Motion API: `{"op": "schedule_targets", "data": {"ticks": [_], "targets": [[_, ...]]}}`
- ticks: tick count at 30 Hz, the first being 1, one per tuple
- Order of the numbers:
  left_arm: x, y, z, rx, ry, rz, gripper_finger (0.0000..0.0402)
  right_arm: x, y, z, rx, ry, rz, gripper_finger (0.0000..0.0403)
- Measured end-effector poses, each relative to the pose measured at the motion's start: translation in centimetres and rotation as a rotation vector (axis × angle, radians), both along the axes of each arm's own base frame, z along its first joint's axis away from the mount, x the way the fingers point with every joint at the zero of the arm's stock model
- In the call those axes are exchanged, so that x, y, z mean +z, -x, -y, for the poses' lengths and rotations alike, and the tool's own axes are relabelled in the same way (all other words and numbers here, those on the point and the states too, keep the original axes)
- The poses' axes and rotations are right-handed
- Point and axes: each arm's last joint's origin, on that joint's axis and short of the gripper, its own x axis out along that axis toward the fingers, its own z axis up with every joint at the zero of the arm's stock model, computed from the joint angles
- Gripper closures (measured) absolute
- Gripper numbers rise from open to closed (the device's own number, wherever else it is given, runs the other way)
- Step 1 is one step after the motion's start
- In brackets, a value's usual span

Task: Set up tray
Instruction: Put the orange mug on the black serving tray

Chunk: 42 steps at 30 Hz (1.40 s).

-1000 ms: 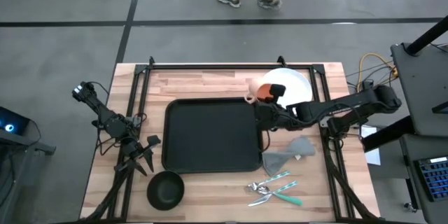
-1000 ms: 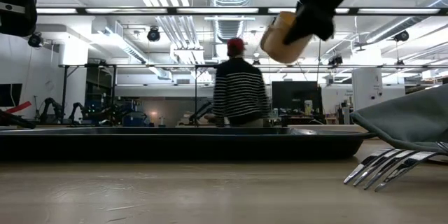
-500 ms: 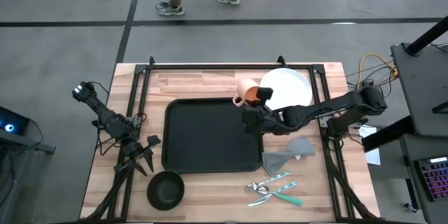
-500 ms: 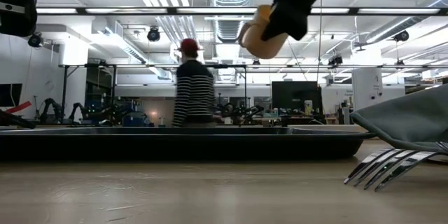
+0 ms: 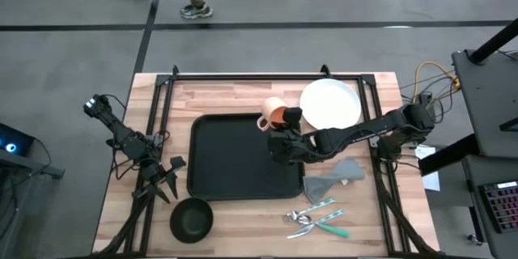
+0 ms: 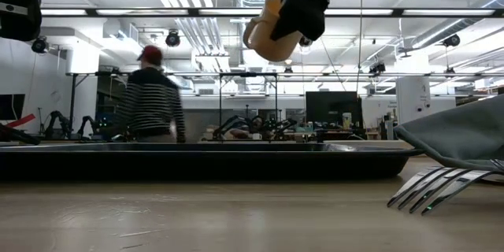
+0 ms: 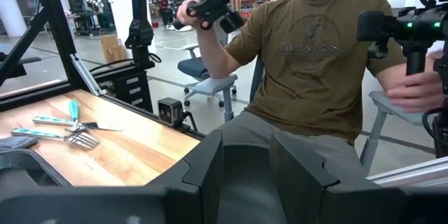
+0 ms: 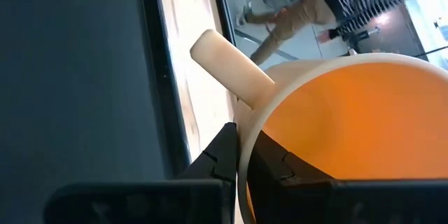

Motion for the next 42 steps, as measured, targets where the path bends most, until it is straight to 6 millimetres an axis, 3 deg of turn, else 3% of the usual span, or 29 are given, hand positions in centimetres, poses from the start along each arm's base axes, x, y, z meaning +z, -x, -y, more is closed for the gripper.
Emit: {"op": "schedule_targets", "data": {"ticks": [5,10,12,17,21,24,27,34,42], "targets": [[0.4,-0.2,-0.1,0.056,0.029,0.046,0.0301,0.1,0.1,0.0,0.000,0.000,0.000,0.0394],[2.2,-0.4,-0.5,0.240,-0.092,0.444,0.0301,0.2,0.1,0.0,-0.009,-0.013,0.014,0.0394],[2.6,-0.4,-0.5,0.250,-0.090,0.510,0.0301,0.1,0.2,0.0,-0.015,-0.022,0.010,0.0394],[2.3,-0.7,-0.5,0.311,-0.117,0.469,0.0301,-0.2,0.6,0.1,-0.033,-0.032,-0.012,0.0394],[2.2,-1.5,-1.0,0.617,-0.140,0.380,0.0301,-0.2,0.6,0.1,-0.030,-0.029,-0.017,0.0394],[3.1,-1.8,-1.6,0.885,-0.126,0.389,0.0301,-0.2,0.6,0.1,-0.023,-0.020,-0.028,0.0394],[4.8,-1.8,-2.0,1.038,-0.069,0.427,0.0301,-0.2,0.6,0.2,-0.017,-0.010,-0.040,0.0394],[6.5,-2.3,-1.8,1.071,-0.055,0.437,0.0301,-0.2,0.5,0.9,-0.023,0.006,-0.059,0.0394],[5.7,-3.9,-1.7,1.122,-0.218,0.412,0.0301,-0.2,0.3,2.7,-0.068,0.011,-0.067,0.0394]]}}
